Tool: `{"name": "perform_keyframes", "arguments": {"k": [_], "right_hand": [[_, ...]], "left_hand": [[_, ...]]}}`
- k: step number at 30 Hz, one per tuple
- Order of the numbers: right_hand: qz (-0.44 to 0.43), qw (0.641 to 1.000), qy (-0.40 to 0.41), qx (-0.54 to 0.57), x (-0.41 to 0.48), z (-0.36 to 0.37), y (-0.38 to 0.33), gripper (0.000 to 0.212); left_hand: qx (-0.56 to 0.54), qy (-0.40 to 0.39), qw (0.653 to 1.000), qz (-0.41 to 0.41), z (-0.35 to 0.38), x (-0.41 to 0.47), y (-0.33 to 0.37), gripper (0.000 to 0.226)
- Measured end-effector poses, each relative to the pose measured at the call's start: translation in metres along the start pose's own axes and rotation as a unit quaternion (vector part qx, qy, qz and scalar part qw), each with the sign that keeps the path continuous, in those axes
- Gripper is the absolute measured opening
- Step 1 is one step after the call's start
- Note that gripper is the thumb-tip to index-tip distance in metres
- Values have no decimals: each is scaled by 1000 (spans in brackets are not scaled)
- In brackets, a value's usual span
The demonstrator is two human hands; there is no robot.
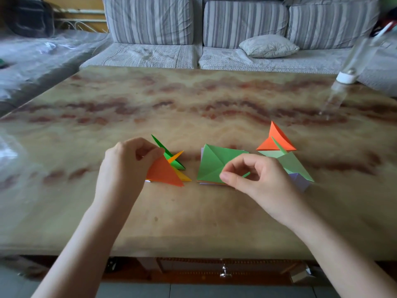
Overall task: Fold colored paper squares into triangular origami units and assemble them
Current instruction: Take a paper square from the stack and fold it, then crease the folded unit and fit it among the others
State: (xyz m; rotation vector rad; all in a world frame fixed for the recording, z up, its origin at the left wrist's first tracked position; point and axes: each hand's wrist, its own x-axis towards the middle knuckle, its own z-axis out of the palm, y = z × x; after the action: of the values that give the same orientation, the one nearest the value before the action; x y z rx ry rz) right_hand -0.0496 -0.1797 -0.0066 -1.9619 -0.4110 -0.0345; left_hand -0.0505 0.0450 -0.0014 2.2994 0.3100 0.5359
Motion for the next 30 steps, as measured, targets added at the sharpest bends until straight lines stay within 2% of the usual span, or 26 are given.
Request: {"name": "perform_keyframes", "arguments": {"k": [4, 7, 13, 17, 22, 27, 30], "right_hand": [[-54, 991, 15, -121, -1, 6, 6, 9], [-98, 966, 34, -236, 0, 9, 17, 6], [-95, 932, 6, -351, 6, 11, 24, 36], [-69, 926, -13, -371, 6, 11, 20, 44], [-42, 925, -10, -377, 5, 10, 14, 39], [-33, 940, 53, -334, 6, 7, 15, 20], [-9, 947, 58, -316, 6, 5, 17, 15]], "left_hand": [[60, -16, 998, -32, -4, 0, -5, 16], [93, -21, 995, -38, -5, -3, -6, 16], [79, 4, 997, -5, -7, -5, -3, 3], [51, -8, 999, 9, -3, -3, -6, 6], [-40, 43, 995, 86, 2, -4, 6, 3], [-131, -57, 985, 95, 25, -18, 22, 10], [-195, -133, 970, 59, 39, -21, 25, 14]]}}
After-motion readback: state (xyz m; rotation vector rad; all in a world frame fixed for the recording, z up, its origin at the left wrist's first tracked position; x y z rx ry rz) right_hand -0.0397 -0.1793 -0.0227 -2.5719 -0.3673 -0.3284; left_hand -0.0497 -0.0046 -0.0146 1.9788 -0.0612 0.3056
